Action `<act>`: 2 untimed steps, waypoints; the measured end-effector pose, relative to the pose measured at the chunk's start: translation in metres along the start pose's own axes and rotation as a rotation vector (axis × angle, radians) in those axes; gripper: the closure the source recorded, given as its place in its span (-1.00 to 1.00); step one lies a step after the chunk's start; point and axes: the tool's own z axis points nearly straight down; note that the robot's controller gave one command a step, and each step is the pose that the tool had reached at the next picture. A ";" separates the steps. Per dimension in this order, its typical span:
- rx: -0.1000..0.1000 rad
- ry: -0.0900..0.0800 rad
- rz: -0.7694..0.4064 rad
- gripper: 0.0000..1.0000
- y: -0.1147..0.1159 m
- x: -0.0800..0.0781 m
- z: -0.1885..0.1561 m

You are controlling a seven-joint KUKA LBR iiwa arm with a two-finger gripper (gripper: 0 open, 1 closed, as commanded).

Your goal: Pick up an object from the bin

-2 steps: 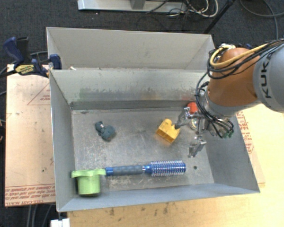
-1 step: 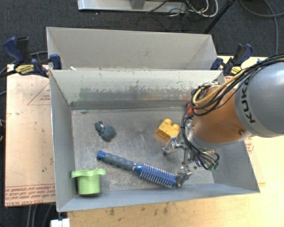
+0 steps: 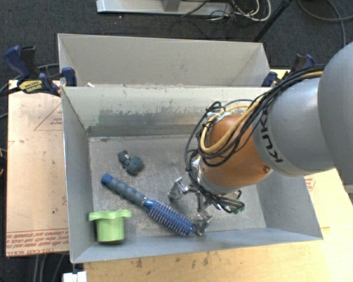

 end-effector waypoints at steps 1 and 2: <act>0.005 -0.007 -0.090 -1.00 0.015 -0.004 -0.001; -0.005 0.005 -0.356 -1.00 0.051 -0.031 0.002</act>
Offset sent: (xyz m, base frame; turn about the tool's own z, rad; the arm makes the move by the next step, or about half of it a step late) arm -0.0161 0.0169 -0.0071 -0.0937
